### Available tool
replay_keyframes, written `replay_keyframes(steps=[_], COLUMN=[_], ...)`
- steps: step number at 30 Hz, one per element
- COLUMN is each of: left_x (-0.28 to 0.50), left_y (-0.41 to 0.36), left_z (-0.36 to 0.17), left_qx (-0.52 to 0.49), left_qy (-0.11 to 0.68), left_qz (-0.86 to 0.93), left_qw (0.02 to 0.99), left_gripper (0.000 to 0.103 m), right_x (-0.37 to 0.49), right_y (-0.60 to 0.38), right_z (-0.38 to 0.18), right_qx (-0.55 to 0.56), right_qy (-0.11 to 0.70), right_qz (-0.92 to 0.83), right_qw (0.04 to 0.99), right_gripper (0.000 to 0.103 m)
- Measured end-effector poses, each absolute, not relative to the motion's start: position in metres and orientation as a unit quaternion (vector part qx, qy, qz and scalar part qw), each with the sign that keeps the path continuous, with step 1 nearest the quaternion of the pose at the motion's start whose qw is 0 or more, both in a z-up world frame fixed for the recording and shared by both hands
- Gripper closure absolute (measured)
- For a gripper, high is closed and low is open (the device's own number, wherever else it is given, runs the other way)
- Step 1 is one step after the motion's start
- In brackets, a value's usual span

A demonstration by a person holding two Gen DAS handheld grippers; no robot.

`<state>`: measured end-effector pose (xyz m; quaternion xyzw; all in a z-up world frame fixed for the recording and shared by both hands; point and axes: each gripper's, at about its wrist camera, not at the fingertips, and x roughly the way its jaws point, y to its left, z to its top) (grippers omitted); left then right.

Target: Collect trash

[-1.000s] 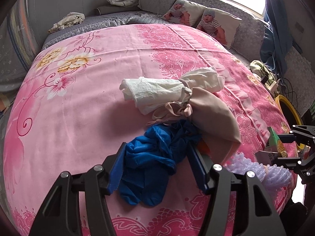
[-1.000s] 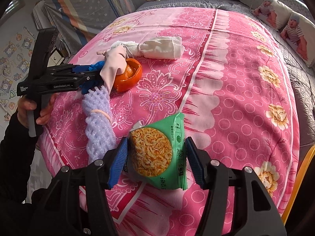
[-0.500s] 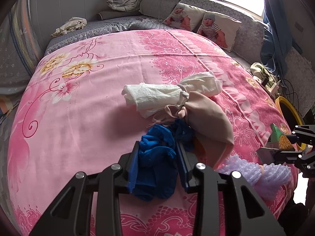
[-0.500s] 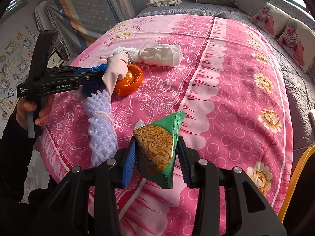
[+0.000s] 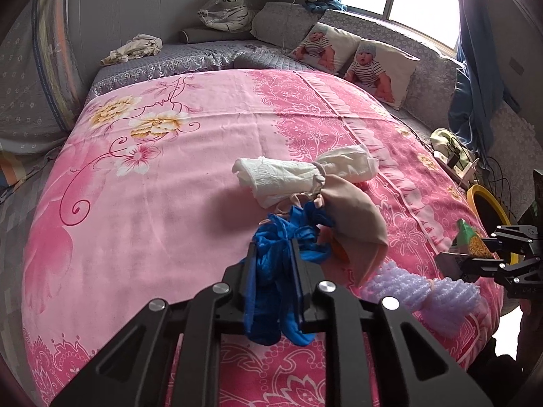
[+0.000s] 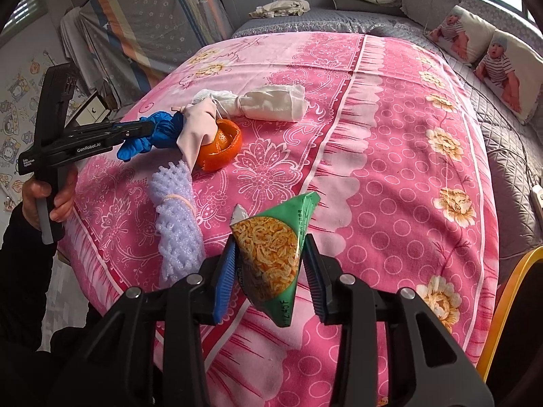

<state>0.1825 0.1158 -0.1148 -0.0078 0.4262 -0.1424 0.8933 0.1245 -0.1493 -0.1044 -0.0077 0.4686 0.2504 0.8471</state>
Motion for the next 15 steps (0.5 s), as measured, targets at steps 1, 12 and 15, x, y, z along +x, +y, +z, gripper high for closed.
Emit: replay_keyframes(steps=[1, 12, 15], left_x=[0.180, 0.150, 0.143], left_y=[0.118, 0.138, 0.140], left_z=[-0.112, -0.086, -0.080], left_qx=[-0.011, -0.039, -0.044], left_qy=[0.423, 0.386, 0.379], left_qz=[-0.141, -0.124, -0.119], left_qw=[0.895, 0.913, 0.917], left_gripper=[0.087, 0.087, 0.087], right_x=[0.125, 0.122, 0.120], right_y=[-0.150, -0.153, -0.155], right_z=[-0.104, -0.099, -0.096], right_qx=[-0.006, -0.003, 0.000], right_qy=[0.468, 0.459, 0.454], right_qz=[0.249, 0.244, 0.242], right_qw=[0.848, 0.854, 0.857], right_gripper=[0.067, 0.068, 0.069])
